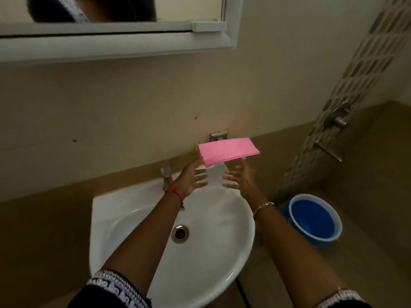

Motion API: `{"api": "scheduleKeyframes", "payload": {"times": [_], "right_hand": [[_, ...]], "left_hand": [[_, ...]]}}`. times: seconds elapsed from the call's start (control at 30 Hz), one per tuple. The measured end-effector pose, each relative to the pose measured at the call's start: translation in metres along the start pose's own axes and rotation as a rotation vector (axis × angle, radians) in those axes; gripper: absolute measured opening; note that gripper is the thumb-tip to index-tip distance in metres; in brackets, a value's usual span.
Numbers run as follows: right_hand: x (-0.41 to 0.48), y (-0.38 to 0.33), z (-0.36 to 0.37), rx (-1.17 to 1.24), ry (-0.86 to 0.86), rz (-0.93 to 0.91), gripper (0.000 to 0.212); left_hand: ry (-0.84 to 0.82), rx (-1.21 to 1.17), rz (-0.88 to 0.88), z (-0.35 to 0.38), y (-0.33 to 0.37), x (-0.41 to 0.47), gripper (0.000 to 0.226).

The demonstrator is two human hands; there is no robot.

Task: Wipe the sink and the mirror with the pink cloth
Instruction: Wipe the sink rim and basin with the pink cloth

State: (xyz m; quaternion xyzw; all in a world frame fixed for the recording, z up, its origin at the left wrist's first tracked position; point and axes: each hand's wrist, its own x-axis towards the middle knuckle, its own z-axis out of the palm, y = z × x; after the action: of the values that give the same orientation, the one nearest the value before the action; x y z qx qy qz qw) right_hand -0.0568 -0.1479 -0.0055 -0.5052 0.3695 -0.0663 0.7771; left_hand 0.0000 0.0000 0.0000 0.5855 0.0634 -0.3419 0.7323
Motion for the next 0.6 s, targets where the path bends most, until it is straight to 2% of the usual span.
{"api": "scheduleKeyframes", "payload": {"times": [0.13, 0.27, 0.37, 0.5, 0.6], "right_hand": [[0.021, -0.025, -0.005, 0.130, 0.043, 0.041, 0.044], [0.038, -0.042, -0.011, 0.202, 0.009, 0.047, 0.040], [0.052, -0.047, -0.014, 0.145, 0.058, 0.045, 0.042], [0.060, -0.046, -0.017, 0.073, 0.158, -0.048, 0.043], [0.057, -0.047, -0.016, 0.058, 0.163, -0.180, 0.046]], "left_hand": [[0.063, -0.001, 0.008, 0.017, 0.012, 0.020, 0.055], [0.163, -0.095, 0.074, 0.031, 0.015, 0.041, 0.045], [0.278, -0.141, 0.089, 0.035, 0.013, 0.050, 0.040], [0.367, -0.127, 0.122, 0.038, 0.011, 0.050, 0.040], [0.413, -0.090, 0.142, 0.038, 0.009, 0.048, 0.040]]}}
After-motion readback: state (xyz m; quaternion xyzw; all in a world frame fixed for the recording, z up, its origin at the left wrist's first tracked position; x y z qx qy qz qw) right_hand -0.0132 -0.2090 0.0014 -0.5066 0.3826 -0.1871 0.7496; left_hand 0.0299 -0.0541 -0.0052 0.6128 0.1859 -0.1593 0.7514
